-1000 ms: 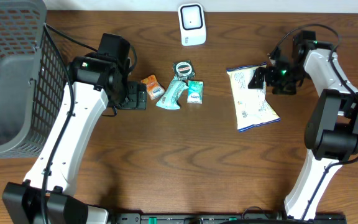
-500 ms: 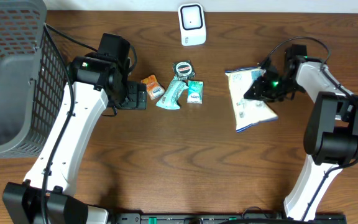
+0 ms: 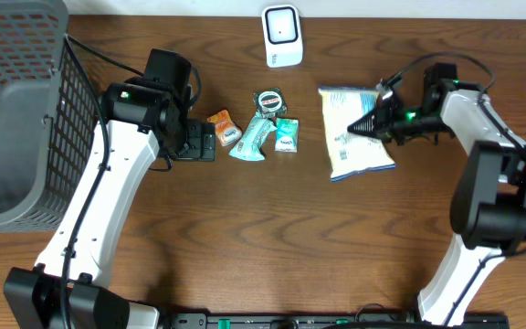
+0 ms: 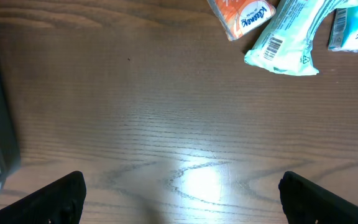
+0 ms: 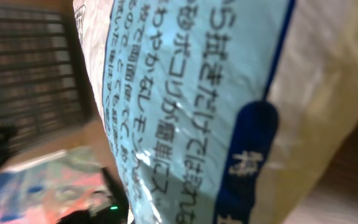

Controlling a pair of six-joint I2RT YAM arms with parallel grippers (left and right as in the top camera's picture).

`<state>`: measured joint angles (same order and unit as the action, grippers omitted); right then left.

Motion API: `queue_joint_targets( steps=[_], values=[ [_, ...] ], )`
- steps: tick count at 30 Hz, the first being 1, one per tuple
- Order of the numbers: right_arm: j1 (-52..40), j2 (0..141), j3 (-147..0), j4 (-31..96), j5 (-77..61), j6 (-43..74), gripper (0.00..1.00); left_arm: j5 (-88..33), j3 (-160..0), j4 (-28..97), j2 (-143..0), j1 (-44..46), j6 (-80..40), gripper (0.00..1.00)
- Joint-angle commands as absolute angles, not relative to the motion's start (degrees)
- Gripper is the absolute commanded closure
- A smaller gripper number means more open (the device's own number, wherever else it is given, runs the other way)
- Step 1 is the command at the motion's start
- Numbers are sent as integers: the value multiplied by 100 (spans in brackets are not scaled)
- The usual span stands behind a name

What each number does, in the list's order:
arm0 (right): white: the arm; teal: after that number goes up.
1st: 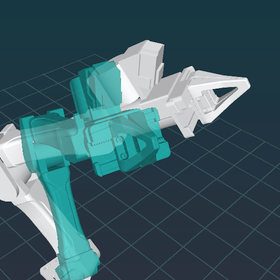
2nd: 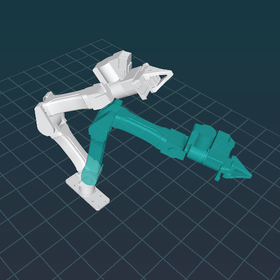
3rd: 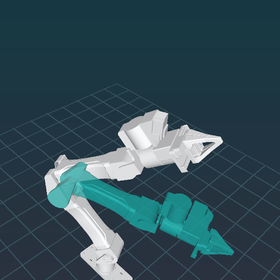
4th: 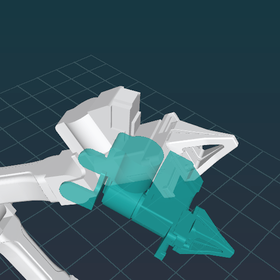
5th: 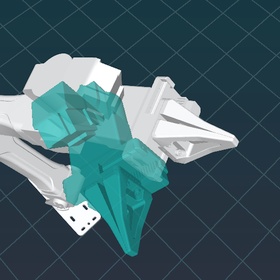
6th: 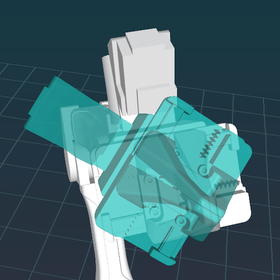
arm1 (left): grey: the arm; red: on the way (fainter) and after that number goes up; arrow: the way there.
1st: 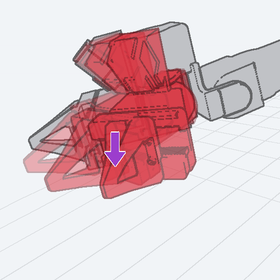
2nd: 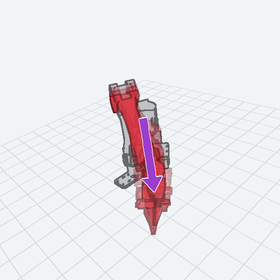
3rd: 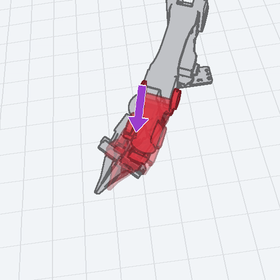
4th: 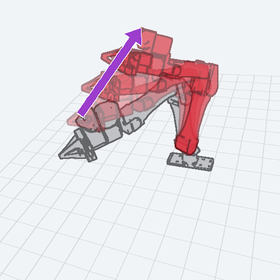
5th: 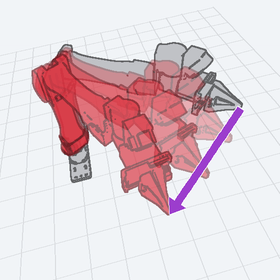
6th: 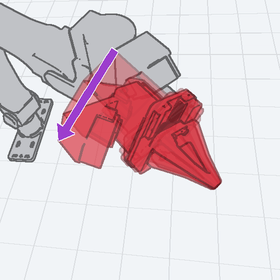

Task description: Scan the item barcode

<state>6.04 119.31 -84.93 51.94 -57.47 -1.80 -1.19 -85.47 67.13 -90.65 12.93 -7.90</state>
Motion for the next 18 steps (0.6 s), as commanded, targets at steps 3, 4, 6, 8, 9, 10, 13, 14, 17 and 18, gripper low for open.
queue_joint_targets(
  steps=[3, 4, 6, 8, 9, 10, 13, 14, 17, 18],
  values=[
    [495, 10630, -8558, 4705, -7137, 69, 99, -89, -8527, 6735, -9080, 1295, -821, 2],
    [458, 10442, -8558, 4567, -7074, 220, 99, -89, -8527, 6733, -9080, 1295, -821, 2],
    [377, 10029, -8558, 4274, -6737, 694, 99, -89, -8527, 6733, -9080, 1295, -821, 2],
    [298, 9666, -8558, 4171, -6241, 1157, 99, -89, -8527, 6733, -9080, 1295, -821, 2],
    [244, 9465, -8558, 4174, -5986, 1391, 99, -89, -8527, 6735, -9080, 1295, -821, 2],
    [169, 9299, -8556, 4176, -5833, 1553, 99, -89, -8527, 6733, -9080, 1295, -821, 2],
    [-91, 9004, -8556, 4202, -5798, 1970, 99, -89, -8527, 6733, -9080, 1295, -821, 2],
    [-226, 8921, -8556, 4226, -5798, 2119, 99, -89, -8527, 6733, -9080, 1295, -821, 2],
    [-563, 8838, -8556, 4268, -5795, 2410, 99, -89, -8527, 6735, -9080, 1295, -821, 2],
    [-696, 8838, -8554, 4274, -5795, 2593, 99, -89, -8527, 6735, -9080, 1295, -821, 3]
  ],
)
